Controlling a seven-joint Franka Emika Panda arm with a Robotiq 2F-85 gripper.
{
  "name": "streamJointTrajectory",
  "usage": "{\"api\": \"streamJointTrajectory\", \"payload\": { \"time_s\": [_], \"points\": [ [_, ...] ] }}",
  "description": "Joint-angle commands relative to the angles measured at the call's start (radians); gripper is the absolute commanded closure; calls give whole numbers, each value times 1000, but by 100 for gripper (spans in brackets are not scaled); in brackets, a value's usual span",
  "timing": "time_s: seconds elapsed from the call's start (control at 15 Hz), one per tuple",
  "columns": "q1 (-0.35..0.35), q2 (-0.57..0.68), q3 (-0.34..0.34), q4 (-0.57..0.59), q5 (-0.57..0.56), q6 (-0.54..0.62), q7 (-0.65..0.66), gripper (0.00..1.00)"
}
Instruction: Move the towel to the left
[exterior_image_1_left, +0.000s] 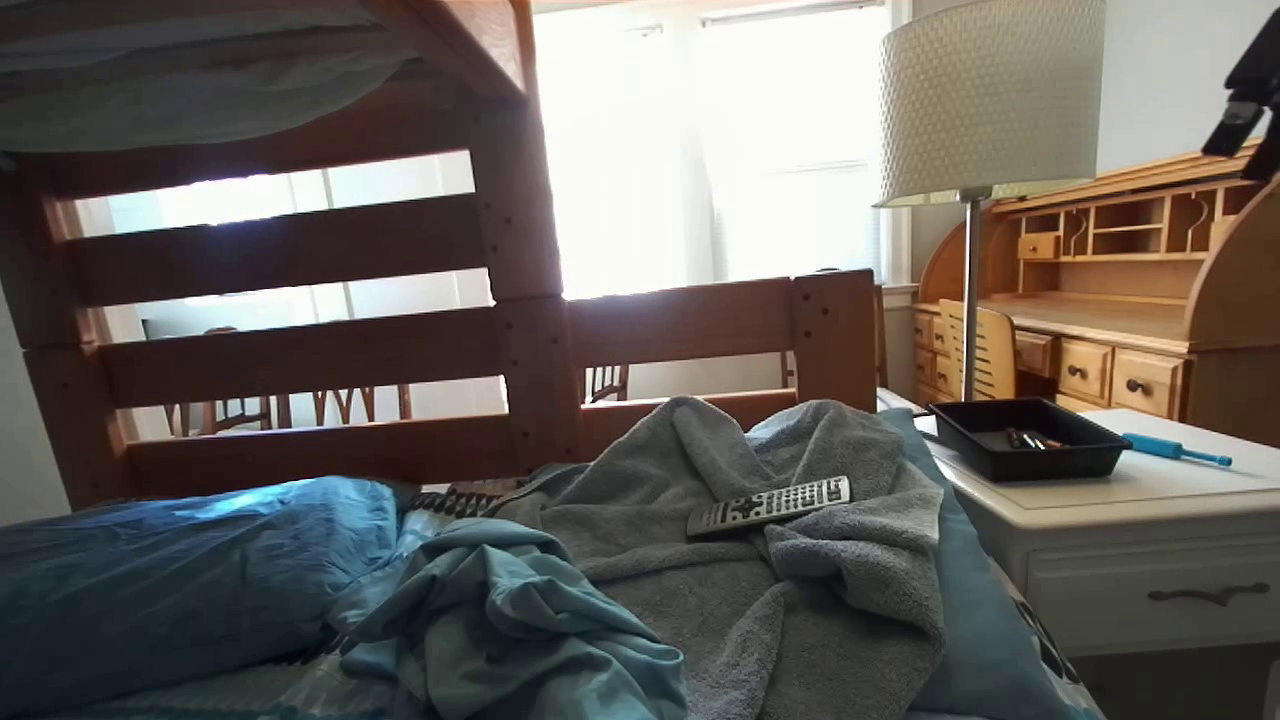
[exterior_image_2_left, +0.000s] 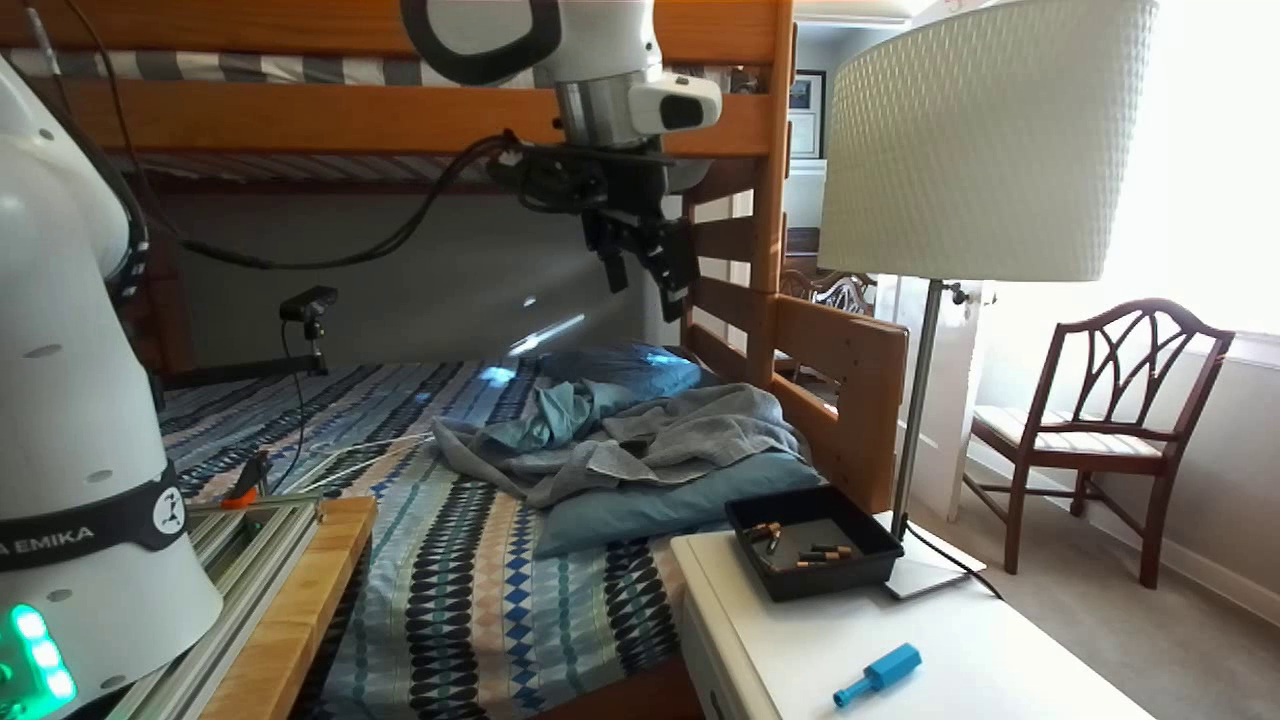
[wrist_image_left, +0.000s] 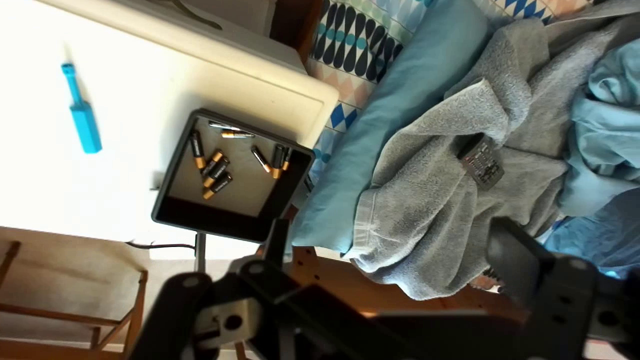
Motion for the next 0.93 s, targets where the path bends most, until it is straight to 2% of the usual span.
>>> {"api": "streamJointTrajectory", "payload": {
  "time_s": [0.0, 0.47, 0.53, 0.67, 0.87],
  "points": [
    [0, 156, 59, 142, 98, -8, -56, 0],
    [-78, 312, 226, 287, 159, 46, 34, 0],
    [-105, 265, 230, 244, 132, 30, 7, 0],
    [-120, 280, 257, 252, 130, 32, 13, 0],
    [-132, 277, 258, 251, 130, 32, 11, 0]
  ]
}}
